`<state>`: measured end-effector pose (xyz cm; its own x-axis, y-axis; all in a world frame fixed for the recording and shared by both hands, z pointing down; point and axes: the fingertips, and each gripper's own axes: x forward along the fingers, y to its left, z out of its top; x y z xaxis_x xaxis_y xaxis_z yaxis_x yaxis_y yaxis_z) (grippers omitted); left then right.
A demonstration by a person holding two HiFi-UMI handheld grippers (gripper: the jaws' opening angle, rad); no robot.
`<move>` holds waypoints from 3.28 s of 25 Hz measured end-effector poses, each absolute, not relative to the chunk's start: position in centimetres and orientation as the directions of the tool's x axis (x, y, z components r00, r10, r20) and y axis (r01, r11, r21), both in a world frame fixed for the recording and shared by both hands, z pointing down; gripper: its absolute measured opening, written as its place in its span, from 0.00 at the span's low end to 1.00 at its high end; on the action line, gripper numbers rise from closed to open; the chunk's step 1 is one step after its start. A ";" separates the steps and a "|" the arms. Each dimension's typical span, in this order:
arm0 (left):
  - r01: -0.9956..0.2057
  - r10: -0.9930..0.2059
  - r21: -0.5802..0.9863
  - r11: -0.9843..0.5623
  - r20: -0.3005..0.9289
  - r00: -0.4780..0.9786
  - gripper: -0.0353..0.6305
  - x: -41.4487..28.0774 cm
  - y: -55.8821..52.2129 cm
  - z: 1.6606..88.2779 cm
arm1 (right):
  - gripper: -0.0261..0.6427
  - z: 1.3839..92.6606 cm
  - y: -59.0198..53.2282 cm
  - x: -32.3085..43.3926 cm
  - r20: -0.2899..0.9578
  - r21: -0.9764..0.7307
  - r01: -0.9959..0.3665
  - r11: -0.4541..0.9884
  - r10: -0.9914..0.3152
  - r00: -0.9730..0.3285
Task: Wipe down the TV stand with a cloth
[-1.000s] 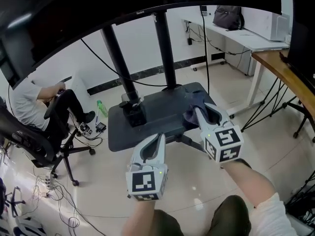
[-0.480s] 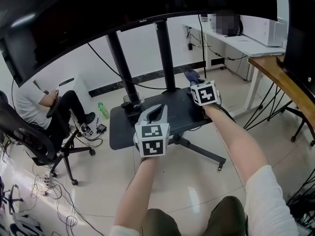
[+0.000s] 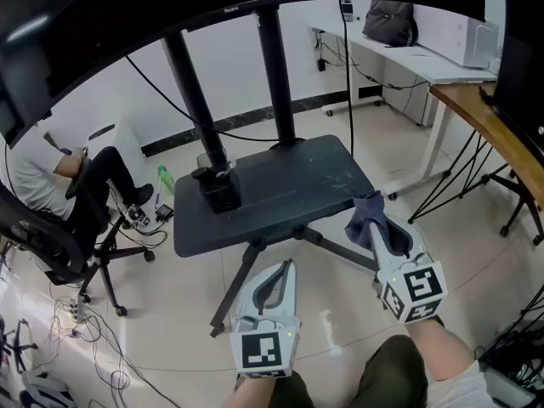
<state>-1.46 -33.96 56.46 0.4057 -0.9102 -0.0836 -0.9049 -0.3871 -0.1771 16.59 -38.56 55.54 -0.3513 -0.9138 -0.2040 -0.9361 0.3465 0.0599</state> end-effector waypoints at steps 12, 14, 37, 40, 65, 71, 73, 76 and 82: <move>-0.970 -0.941 -0.154 -0.188 -0.254 0.223 0.12 -14.9 -36.1 55.7 | 0.13 56.9 -34.6 -0.7 -0.157 0.173 -0.871 0.460 -0.860 -0.486; -0.978 -0.949 -0.158 -0.139 -0.259 0.177 0.12 -17.5 -36.2 56.2 | 0.13 58.7 -35.3 -4.6 -0.164 0.163 -0.855 0.493 -0.841 -0.516; -0.997 -0.992 -0.050 -0.055 -0.109 0.060 0.15 -28.2 -49.0 70.8 | 0.13 70.4 -62.1 -13.2 -0.231 0.313 -0.865 0.391 -0.852 -0.469; -0.998 -0.993 -0.045 -0.051 -0.108 0.055 0.15 -28.4 -51.0 72.7 | 0.13 79.5 -65.8 -14.3 -0.095 0.311 -0.856 0.413 -0.883 -0.460; -0.993 -0.985 -0.092 0.077 0.150 -0.090 0.16 -38.6 -43.7 97.9 | 0.13 111.1 -49.6 -34.6 0.205 0.145 -0.595 0.790 -0.612 -0.763; -0.997 -0.991 -0.071 0.014 -0.130 -0.004 0.16 -30.5 -43.5 80.2 | 0.13 86.2 -49.1 -16.5 -0.201 0.163 -0.788 0.594 -0.762 -0.616; -0.998 -0.957 -0.051 -0.042 -0.285 0.055 0.16 -25.9 -41.6 71.1 | 0.13 78.9 -46.9 -8.5 -0.224 0.141 -0.853 0.502 -0.823 -0.521; -0.989 -0.859 -0.089 -0.120 -0.491 0.148 0.16 -18.7 -38.2 61.5 | 0.13 70.7 -42.9 1.1 -0.421 0.216 -0.896 0.388 -0.791 -0.444; -0.967 -0.925 -0.134 -0.217 -0.287 0.247 0.16 -14.6 -39.9 63.5 | 0.13 68.7 -43.4 5.0 -0.455 0.183 -0.930 0.319 -0.811 -0.367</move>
<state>-14.55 -39.88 63.48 0.2473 -0.9253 -0.2874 -0.9670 -0.2167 -0.1342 5.00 -43.37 68.74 -0.3672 -0.8112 -0.4552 -0.9302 0.3185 0.1826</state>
